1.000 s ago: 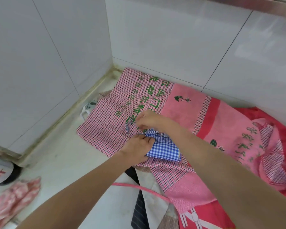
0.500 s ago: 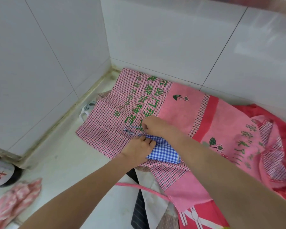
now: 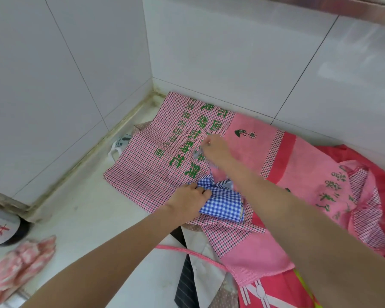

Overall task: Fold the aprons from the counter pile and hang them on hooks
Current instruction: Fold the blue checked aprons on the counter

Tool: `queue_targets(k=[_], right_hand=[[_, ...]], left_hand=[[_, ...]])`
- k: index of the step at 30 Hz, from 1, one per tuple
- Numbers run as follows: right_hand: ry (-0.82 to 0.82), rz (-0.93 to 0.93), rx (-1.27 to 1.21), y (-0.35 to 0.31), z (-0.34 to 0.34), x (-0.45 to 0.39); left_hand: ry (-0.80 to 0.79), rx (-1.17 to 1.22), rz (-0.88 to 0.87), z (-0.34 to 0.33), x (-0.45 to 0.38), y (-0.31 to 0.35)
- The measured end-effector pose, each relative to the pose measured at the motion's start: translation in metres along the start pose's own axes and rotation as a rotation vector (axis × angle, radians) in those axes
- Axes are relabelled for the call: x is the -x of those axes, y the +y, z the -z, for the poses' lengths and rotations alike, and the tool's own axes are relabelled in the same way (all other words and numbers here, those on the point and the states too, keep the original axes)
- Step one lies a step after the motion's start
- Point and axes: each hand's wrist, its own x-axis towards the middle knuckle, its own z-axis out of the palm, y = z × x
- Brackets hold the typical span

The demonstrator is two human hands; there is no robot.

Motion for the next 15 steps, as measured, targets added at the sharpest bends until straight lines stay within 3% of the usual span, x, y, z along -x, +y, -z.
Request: queue_targets(k=[3, 10, 12, 15], right_hand=[[0.134, -0.026, -0.172, -0.019, 0.042, -0.008], [0.273, -0.008, -0.096, -0.013, 0.078, 0.018], [0.285, -0.092, -0.310, -0.010, 0.082, 0.029], [0.121, -0.289, -0.840, -0.016, 0.088, 0.050]], left_hand=[[-0.054, 0.160, -0.014, 0.020, -0.011, -0.013], [-0.251, 0.387, 0.046, 0.044, -0.043, -0.031], [-0.271, 0.438, 0.055, 0.044, -0.049, -0.031], [-0.292, 0.454, 0.083, 0.048, -0.055, -0.021]])
